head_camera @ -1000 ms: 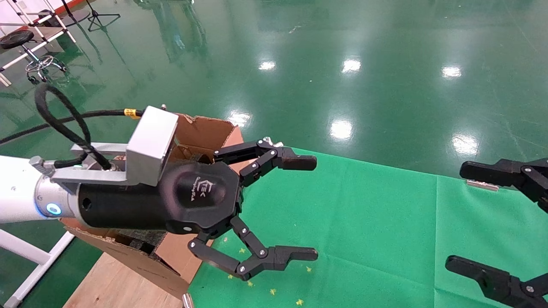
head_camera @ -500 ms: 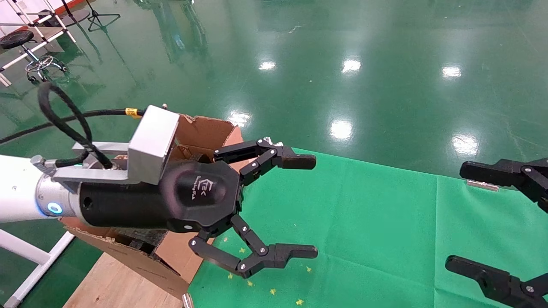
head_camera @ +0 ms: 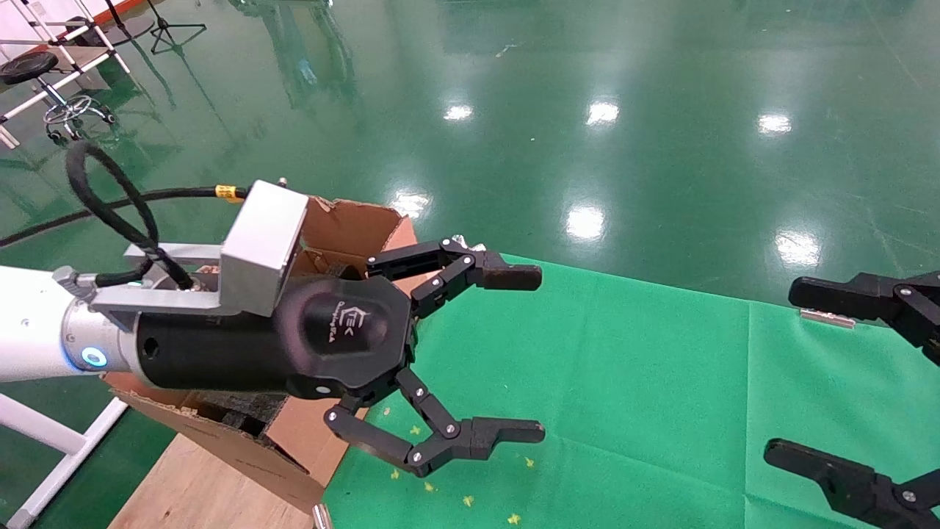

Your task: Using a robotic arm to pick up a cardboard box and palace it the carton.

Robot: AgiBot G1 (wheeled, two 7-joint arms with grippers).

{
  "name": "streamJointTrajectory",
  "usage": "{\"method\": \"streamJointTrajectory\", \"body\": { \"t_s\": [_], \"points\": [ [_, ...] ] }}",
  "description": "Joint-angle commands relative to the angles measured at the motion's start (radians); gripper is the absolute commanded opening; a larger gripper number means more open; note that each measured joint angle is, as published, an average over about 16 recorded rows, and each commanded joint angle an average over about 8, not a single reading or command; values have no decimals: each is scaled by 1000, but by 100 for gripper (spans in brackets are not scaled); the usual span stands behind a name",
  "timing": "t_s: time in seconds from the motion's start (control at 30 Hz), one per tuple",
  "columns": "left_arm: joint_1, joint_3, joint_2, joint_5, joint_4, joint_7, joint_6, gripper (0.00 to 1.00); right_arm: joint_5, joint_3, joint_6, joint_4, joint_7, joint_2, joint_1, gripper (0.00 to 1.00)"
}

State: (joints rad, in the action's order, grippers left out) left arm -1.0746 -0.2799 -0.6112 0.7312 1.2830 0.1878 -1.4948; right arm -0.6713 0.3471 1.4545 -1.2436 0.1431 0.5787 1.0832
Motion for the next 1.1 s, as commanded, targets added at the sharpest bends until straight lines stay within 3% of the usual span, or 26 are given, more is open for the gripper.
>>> {"method": "streamJointTrajectory", "body": {
  "t_s": [0.03, 1.1],
  "points": [
    [0, 0, 0, 0, 0, 0, 0, 100, 0, 0, 0, 0, 0, 0, 0, 100],
    [-1, 0, 0, 1, -1, 0, 0, 100, 0, 0, 0, 0, 0, 0, 0, 100]
  ]
}}
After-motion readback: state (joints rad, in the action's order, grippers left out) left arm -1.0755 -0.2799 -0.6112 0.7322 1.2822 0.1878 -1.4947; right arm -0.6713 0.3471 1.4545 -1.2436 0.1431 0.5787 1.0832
